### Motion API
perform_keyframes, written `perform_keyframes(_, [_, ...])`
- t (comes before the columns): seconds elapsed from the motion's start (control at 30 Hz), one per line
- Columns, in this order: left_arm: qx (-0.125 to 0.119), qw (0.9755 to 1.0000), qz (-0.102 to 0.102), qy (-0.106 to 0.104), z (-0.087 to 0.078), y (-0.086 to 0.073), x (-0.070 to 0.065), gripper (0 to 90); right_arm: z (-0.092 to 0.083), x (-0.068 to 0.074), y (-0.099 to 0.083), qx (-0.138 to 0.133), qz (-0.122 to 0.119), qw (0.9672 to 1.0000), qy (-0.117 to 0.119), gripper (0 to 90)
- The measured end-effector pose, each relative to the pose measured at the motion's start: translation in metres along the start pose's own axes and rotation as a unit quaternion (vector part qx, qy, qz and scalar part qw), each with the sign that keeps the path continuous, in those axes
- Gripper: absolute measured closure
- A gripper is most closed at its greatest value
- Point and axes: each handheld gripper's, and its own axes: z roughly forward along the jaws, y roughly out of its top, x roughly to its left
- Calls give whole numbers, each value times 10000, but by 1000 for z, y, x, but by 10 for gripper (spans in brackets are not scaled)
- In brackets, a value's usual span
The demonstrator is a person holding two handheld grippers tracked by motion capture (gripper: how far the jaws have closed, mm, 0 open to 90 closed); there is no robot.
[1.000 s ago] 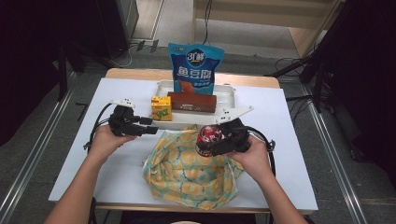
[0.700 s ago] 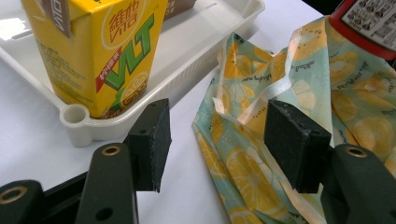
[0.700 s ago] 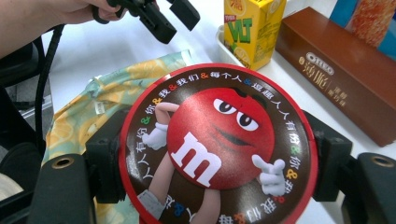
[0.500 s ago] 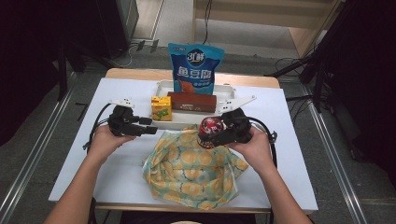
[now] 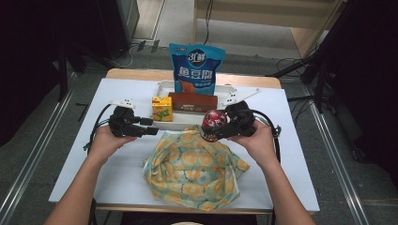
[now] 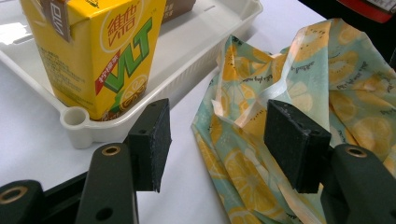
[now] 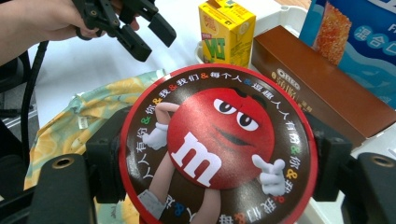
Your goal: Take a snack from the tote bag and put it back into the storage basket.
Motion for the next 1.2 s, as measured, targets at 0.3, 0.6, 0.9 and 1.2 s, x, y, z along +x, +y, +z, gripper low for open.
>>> perform_keyframes(0.3, [-24,10000,19,37,-3,-2,0,416,1,-12,2,83,65,9999,-91,266])
perform_keyframes(0.6, [-37,10000,23,56,-7,-5,-3,415,5,-26,3,112,108,9997,-207,266])
perform_keyframes(0.9, [-17,10000,19,92,-11,-8,-4,415,11,-39,2,105,173,9994,-268,266])
perform_keyframes(1.2, [9,9999,22,131,-14,-13,-6,409,18,-51,-1,74,194,9994,-287,266])
